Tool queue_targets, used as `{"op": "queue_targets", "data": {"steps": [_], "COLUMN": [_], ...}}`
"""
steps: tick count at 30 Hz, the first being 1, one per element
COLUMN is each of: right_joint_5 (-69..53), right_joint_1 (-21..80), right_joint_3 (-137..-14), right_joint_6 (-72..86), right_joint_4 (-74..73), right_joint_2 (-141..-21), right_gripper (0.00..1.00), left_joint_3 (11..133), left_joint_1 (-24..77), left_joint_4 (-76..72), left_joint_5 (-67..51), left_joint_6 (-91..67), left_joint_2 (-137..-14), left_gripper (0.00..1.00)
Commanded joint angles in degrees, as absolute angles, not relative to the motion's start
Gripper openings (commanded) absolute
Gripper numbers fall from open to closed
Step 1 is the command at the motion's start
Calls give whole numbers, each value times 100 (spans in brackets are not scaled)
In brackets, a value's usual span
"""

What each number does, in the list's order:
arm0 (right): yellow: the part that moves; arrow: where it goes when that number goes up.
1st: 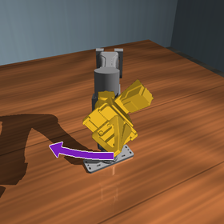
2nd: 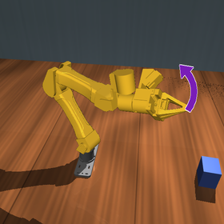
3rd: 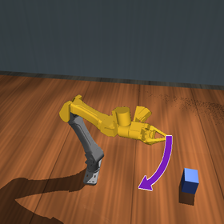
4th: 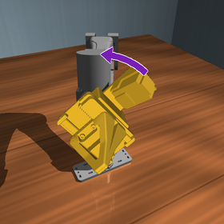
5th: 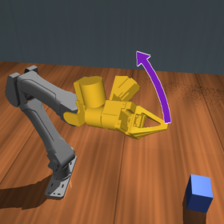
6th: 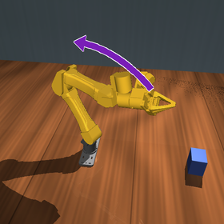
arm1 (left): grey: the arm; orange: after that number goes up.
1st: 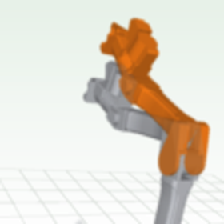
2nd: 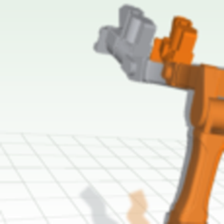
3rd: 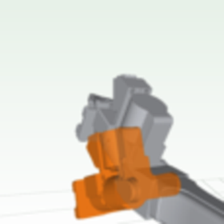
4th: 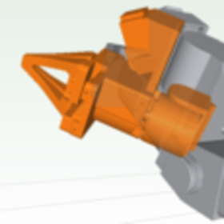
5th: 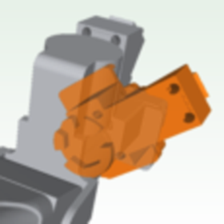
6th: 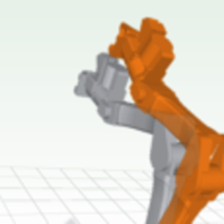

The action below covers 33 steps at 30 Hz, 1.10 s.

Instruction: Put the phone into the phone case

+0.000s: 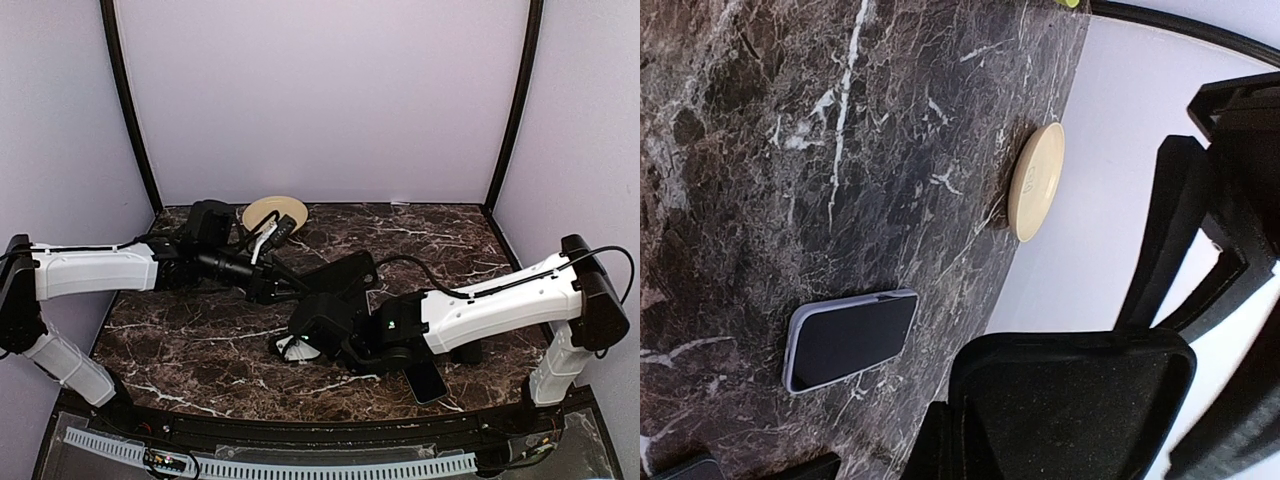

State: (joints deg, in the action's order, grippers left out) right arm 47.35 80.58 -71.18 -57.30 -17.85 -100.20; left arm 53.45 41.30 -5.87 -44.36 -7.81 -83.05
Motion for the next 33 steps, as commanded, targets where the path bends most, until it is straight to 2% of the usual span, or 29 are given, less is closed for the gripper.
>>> {"op": "queue_targets", "data": {"steps": [1, 5, 6, 15, 16, 18, 20, 22, 28, 33], "right_joint_5": [4968, 4990, 4992, 5097, 5173, 5392, 5585, 5626, 5107, 3700], "right_joint_1": [8181, 8191, 8191, 8191, 8187, 8163, 8113, 8030, 7831, 7445], "right_joint_3": [-7015, -6994, -6975, -6867, -6813, -6682, -6629, -6675, -6688, -6311], "right_joint_6": [-5982, -5994, -5994, -5645, -5629, -5586, -5359, -4871, -3014, -930], "right_joint_4": [-1307, -1249, -1202, -903, -749, -329, -43, -26, 320, 1021], "right_joint_2": [-10019, -10002, -9990, -9922, -9908, -9876, -9842, -9756, -9057, -8209], "right_gripper": [0, 0, 0, 0, 6, 39, 64, 76, 83, 87], "left_joint_3": [5572, 5568, 5567, 5474, 5453, 5400, 5306, 5141, 4418, 3990], "left_joint_1": [4178, 4177, 4184, 4187, 4185, 4186, 4181, 4181, 4175, 4178], "left_joint_4": [-417, -424, -433, -612, -636, -720, -846, -1095, -2139, -2796], "left_joint_5": [-4495, -4469, -4442, -4010, -3895, -3510, -3178, -2881, -1945, -1345], "left_joint_6": [-667, -666, -665, -646, -648, -660, -631, -622, -603, -588], "left_joint_2": [-8374, -8382, -8373, -8216, -8186, -8095, -7943, -7743, -7018, -6614], "left_gripper": [35, 5, 2, 0, 0, 0, 0, 0, 0, 0]}}
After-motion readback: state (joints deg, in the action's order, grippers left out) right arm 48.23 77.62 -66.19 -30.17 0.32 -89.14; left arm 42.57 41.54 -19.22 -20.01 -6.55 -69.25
